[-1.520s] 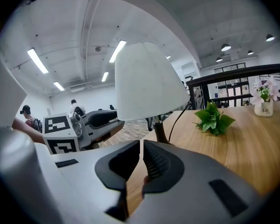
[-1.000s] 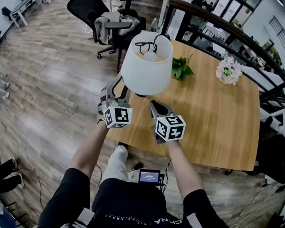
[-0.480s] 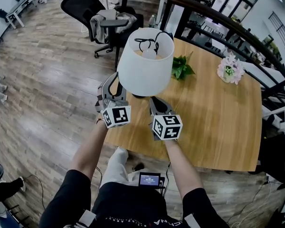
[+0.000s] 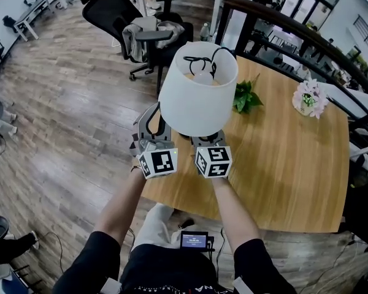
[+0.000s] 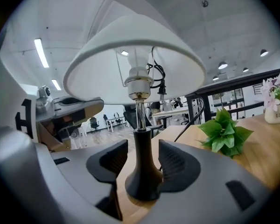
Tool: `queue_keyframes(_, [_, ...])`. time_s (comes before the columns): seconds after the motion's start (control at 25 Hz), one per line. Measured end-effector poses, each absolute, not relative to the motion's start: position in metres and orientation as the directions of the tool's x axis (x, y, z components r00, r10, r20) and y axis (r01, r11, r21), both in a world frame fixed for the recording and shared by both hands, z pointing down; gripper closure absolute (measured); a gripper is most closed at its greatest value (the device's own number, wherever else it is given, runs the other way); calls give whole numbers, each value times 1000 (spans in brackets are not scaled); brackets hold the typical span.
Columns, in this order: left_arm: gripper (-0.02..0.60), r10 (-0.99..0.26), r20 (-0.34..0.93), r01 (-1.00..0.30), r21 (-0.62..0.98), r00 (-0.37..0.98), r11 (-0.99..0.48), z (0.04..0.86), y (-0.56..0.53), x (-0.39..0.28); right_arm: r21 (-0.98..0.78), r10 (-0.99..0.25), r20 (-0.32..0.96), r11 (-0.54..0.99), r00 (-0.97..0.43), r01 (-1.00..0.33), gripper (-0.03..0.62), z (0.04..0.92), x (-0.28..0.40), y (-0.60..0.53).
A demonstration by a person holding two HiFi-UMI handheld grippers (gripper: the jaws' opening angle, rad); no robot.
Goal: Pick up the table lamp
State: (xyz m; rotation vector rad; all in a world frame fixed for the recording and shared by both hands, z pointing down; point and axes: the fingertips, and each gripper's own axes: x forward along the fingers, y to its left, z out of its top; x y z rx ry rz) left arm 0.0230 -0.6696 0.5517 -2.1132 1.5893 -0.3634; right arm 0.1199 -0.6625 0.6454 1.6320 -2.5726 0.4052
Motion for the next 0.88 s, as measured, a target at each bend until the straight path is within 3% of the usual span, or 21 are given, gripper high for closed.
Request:
queue_keyframes(0.68, [492, -945, -8, -821, -499, 327, -279, 546, -700, 26, -90, -920, 88, 375, -382, -923, 390, 628, 102, -730])
queue_keyframes(0.88, [500, -944, 16, -817, -496, 329, -294, 544, -712, 27, -88, -919, 84, 378, -385, -922, 414, 626, 101, -740])
